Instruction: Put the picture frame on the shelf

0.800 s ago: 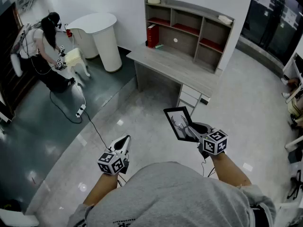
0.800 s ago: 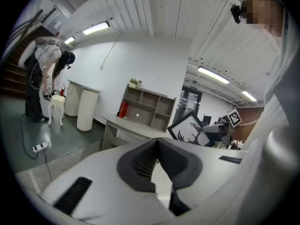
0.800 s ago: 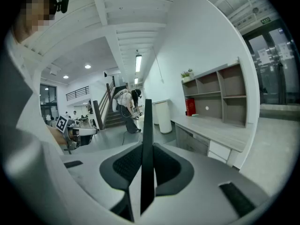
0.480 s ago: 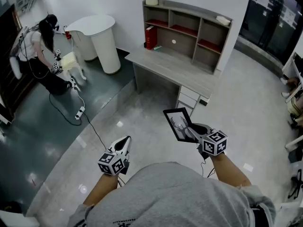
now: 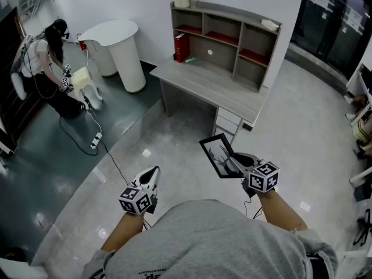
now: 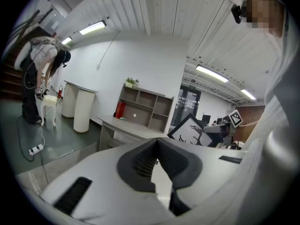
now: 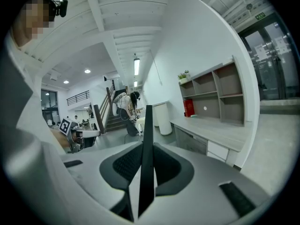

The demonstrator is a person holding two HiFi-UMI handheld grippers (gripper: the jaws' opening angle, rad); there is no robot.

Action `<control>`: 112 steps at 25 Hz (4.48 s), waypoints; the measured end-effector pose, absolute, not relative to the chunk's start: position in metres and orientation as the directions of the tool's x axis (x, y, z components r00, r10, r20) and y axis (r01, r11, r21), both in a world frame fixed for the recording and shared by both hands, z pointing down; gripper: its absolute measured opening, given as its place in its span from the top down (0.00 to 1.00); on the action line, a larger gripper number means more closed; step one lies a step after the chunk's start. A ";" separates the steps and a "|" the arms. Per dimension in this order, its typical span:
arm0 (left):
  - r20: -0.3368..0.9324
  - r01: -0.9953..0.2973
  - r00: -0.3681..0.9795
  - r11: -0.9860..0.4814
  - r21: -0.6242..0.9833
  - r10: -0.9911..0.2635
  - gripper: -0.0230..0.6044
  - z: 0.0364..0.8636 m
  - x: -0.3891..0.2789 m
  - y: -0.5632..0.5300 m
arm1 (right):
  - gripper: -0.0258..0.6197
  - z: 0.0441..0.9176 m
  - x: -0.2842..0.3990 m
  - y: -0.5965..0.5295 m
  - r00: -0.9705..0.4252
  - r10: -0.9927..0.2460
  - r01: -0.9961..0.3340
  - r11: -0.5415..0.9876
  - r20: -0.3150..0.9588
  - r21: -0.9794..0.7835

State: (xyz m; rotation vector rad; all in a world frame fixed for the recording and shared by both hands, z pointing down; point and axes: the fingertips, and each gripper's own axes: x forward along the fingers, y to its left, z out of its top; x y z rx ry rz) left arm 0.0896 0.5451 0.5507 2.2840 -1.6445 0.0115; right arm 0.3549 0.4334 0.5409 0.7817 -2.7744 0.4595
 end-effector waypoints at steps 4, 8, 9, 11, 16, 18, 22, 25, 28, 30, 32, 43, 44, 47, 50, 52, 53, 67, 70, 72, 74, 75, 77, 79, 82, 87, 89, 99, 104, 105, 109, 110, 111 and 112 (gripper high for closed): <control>0.192 -0.923 0.341 -0.289 0.254 -0.920 0.95 0.548 0.116 0.534 | 0.83 0.534 0.378 0.429 -0.844 -0.460 -0.524 0.817 0.275 -0.242; 0.181 -0.918 0.351 -0.300 0.259 -0.918 0.95 0.546 0.153 0.519 | 0.83 0.530 0.407 0.422 -0.856 -0.448 -0.509 0.819 0.260 -0.266; 0.180 -0.917 0.353 -0.302 0.259 -0.918 0.95 0.547 0.162 0.516 | 0.83 0.530 0.414 0.421 -0.858 -0.446 -0.506 0.820 0.256 -0.269; 0.178 -0.916 0.355 -0.303 0.262 -0.918 0.95 0.548 0.178 0.511 | 0.83 0.529 0.429 0.417 -0.862 -0.443 -0.501 0.821 0.247 -0.275; 0.188 -0.915 0.354 -0.298 0.270 -0.916 0.95 0.552 0.205 0.501 | 0.83 0.528 0.457 0.403 -0.870 -0.440 -0.490 0.821 0.222 -0.294; 0.197 -0.917 0.351 -0.293 0.273 -0.916 0.95 0.553 0.209 0.499 | 0.83 0.527 0.461 0.397 -0.873 -0.440 -0.486 0.818 0.209 -0.308; 0.205 -0.923 0.335 -0.276 0.269 -0.920 0.95 0.552 0.203 0.495 | 0.83 0.527 0.458 0.389 -0.880 -0.432 -0.474 0.818 0.197 -0.326; 0.205 -0.924 0.326 -0.265 0.277 -0.923 0.95 0.555 0.189 0.488 | 0.83 0.528 0.446 0.380 -0.883 -0.427 -0.469 0.820 0.196 -0.329; 0.209 -0.918 0.336 -0.270 0.291 -0.918 0.95 0.561 0.174 0.472 | 0.83 0.528 0.430 0.365 -0.881 -0.429 -0.472 0.817 0.199 -0.331; 0.210 -0.913 0.348 -0.279 0.297 -0.914 0.95 0.566 0.160 0.459 | 0.83 0.528 0.416 0.352 -0.879 -0.434 -0.477 0.815 0.200 -0.330; 0.204 -0.908 0.360 -0.292 0.299 -0.910 0.95 0.569 0.141 0.441 | 0.83 0.528 0.397 0.336 -0.875 -0.442 -0.484 0.812 0.198 -0.326; 0.170 -0.867 0.465 -0.408 0.287 -0.869 0.95 0.548 -0.009 0.303 | 0.83 0.499 0.237 0.225 -0.851 -0.499 -0.524 0.784 0.164 -0.333; 0.168 -0.864 0.471 -0.415 0.284 -0.866 0.95 0.546 -0.023 0.292 | 0.83 0.496 0.222 0.215 -0.851 -0.499 -0.523 0.784 0.160 -0.334; 0.159 -0.860 0.480 -0.427 0.281 -0.863 0.95 0.541 -0.059 0.264 | 0.83 0.487 0.181 0.186 -0.853 -0.499 -0.520 0.787 0.153 -0.332; 0.152 -0.856 0.484 -0.430 0.288 -0.862 0.95 0.540 -0.092 0.242 | 0.83 0.481 0.148 0.159 -0.850 -0.506 -0.523 0.784 0.145 -0.333; 0.155 -0.854 0.486 -0.430 0.293 -0.860 0.95 0.540 -0.112 0.231 | 0.83 0.477 0.129 0.143 -0.848 -0.510 -0.526 0.781 0.142 -0.336; 0.155 -0.853 0.487 -0.430 0.294 -0.860 0.95 0.540 -0.121 0.227 | 0.83 0.476 0.121 0.136 -0.848 -0.511 -0.527 0.782 0.140 -0.334; 0.180 -0.890 0.405 -0.341 0.302 -0.897 0.95 0.553 -0.193 0.167 | 0.83 0.479 0.056 0.030 -0.879 -0.461 -0.472 0.811 0.119 -0.346; 0.192 -0.906 0.364 -0.298 0.299 -0.912 0.95 0.557 -0.202 0.146 | 0.83 0.484 0.048 -0.006 -0.893 -0.439 -0.444 0.820 0.100 -0.362; 0.201 -0.917 0.337 -0.272 0.291 -0.920 0.95 0.559 -0.205 0.128 | 0.83 0.487 0.043 -0.033 -0.904 -0.419 -0.418 0.827 0.085 -0.377; 0.206 -0.928 0.310 -0.247 0.280 -0.928 0.95 0.560 -0.206 0.104 | 0.83 0.489 0.040 -0.064 -0.917 -0.393 -0.389 0.837 0.071 -0.384; 0.205 -0.932 0.295 -0.234 0.275 -0.933 0.95 0.559 -0.207 0.089 | 0.83 0.489 0.038 -0.082 -0.923 -0.379 -0.372 0.843 0.062 -0.387; 0.199 -0.940 0.262 -0.204 0.272 -0.944 0.95 0.556 -0.207 0.050 | 0.83 0.486 0.033 -0.123 -0.937 -0.348 -0.335 0.855 0.039 -0.395; 0.187 -0.942 0.237 -0.178 0.285 -0.953 0.95 0.550 -0.204 0.008 | 0.83 0.478 0.028 -0.166 -0.948 -0.317 -0.297 0.867 0.017 -0.399; 0.175 -0.943 0.225 -0.169 0.289 -0.958 0.95 0.539 -0.191 -0.043 | 0.83 0.463 0.026 -0.218 -0.960 -0.278 -0.251 0.886 -0.013 -0.390; 0.158 -0.949 0.206 -0.158 0.274 -0.966 0.95 0.523 -0.178 -0.132 | 0.83 0.434 0.023 -0.306 -0.968 -0.243 -0.203 0.906 -0.065 -0.372; 0.162 -0.949 0.203 -0.153 0.276 -0.966 0.95 0.519 -0.176 -0.159 | 0.83 0.426 0.019 -0.332 -0.969 -0.231 -0.183 0.911 -0.087 -0.370; 0.207 -0.936 0.266 -0.200 0.291 -0.941 0.95 0.518 -0.170 -0.252 | 0.83 0.409 0.006 -0.420 -0.946 -0.276 -0.194 0.901 -0.168 -0.389; 0.204 -0.913 0.333 -0.261 0.312 -0.921 0.95 0.521 -0.191 -0.276 | 0.83 0.408 -0.015 -0.441 -0.919 -0.352 -0.260 0.879 -0.176 -0.399; 0.200 -0.906 0.352 -0.279 0.317 -0.914 0.95 0.521 -0.198 -0.283 | 0.83 0.407 -0.019 -0.446 -0.910 -0.373 -0.279 0.873 -0.179 -0.400; 0.189 -0.874 0.437 -0.366 0.319 -0.879 0.95 0.521 -0.229 -0.311 | 0.83 0.402 -0.034 -0.467 -0.860 -0.469 -0.359 0.837 -0.202 -0.412; 0.187 -0.866 0.457 -0.386 0.317 -0.870 0.95 0.519 -0.238 -0.316 | 0.83 0.400 -0.039 -0.472 -0.846 -0.490 -0.377 0.828 -0.209 -0.416; 0.184 -0.858 0.475 -0.406 0.314 -0.861 0.95 0.517 -0.246 -0.320 | 0.83 0.398 -0.043 -0.476 -0.832 -0.511 -0.394 0.818 -0.216 -0.418; 0.182 -0.851 0.491 -0.424 0.311 -0.852 0.95 0.515 -0.255 -0.325 | 0.83 0.397 -0.047 -0.481 -0.817 -0.532 -0.412 0.808 -0.222 -0.420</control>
